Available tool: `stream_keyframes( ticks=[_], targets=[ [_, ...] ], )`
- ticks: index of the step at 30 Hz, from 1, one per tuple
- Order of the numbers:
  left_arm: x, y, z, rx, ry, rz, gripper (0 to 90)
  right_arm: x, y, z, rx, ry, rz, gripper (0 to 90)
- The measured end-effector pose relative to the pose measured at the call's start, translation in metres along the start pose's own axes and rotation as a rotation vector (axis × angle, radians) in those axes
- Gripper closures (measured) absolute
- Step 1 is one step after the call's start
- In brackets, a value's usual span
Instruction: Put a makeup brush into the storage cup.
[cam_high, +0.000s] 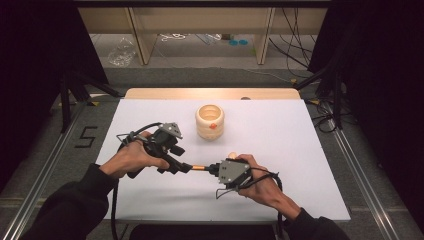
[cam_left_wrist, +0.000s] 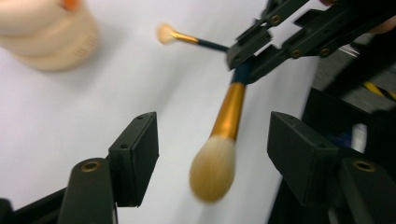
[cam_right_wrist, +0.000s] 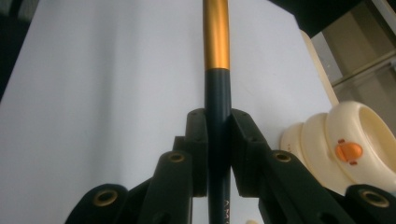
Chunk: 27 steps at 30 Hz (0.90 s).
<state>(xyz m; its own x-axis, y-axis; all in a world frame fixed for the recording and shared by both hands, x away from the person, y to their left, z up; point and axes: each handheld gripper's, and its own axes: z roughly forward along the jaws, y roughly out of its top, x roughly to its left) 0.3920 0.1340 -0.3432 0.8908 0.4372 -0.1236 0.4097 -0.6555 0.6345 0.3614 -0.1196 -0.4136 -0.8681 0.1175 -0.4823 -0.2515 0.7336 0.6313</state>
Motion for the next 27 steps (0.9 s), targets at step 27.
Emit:
stream_keyframes(
  ticks=[27],
  targets=[
    [-0.007,-0.024,0.033,-0.483,-0.016,-0.160,31.4,-0.029,-0.021,-0.016,-0.340,0.001,0.528,78.8]
  ],
)
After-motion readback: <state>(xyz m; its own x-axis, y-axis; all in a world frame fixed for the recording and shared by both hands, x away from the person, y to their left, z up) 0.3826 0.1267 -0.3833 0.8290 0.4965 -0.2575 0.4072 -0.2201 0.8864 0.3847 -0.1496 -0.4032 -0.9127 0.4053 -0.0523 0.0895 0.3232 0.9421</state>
